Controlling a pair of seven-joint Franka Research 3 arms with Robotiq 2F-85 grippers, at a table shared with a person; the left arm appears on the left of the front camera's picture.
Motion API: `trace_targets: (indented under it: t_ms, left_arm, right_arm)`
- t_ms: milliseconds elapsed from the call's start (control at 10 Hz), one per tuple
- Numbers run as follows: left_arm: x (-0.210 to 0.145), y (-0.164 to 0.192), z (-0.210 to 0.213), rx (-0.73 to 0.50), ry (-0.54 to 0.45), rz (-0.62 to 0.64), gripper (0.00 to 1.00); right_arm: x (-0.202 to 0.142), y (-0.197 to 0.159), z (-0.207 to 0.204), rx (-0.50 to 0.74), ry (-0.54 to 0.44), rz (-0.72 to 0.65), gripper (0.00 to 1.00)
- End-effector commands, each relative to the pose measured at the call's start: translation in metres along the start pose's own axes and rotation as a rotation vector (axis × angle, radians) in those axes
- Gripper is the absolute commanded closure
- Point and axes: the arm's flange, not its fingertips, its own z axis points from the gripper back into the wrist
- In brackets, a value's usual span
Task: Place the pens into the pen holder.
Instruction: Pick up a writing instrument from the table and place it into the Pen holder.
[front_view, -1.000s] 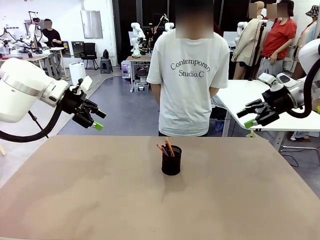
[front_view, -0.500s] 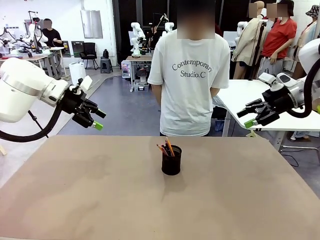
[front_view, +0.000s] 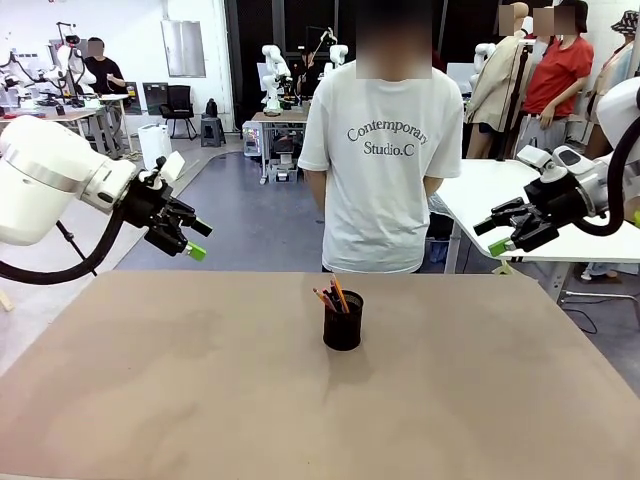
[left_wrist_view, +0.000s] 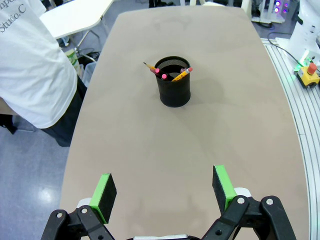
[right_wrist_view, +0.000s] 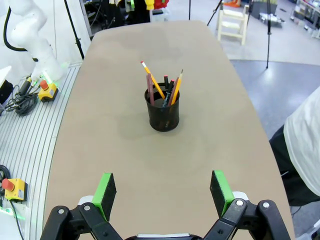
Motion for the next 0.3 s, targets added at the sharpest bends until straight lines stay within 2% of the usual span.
trace_targets:
  t_ms: [0,200]
  left_arm:
    - [0.0005,-0.0012,0.0023,-0.007,-0.005,0.002,0.0]
    - [0.0005,-0.0012,0.0023,-0.007,-0.005,0.002,0.0]
  right_arm:
    - [0.0004,0.0025,0.0007,-0.002,0.0,0.0,0.0]
    - [0.0004,0.0025,0.0007,-0.002,0.0,0.0,0.0]
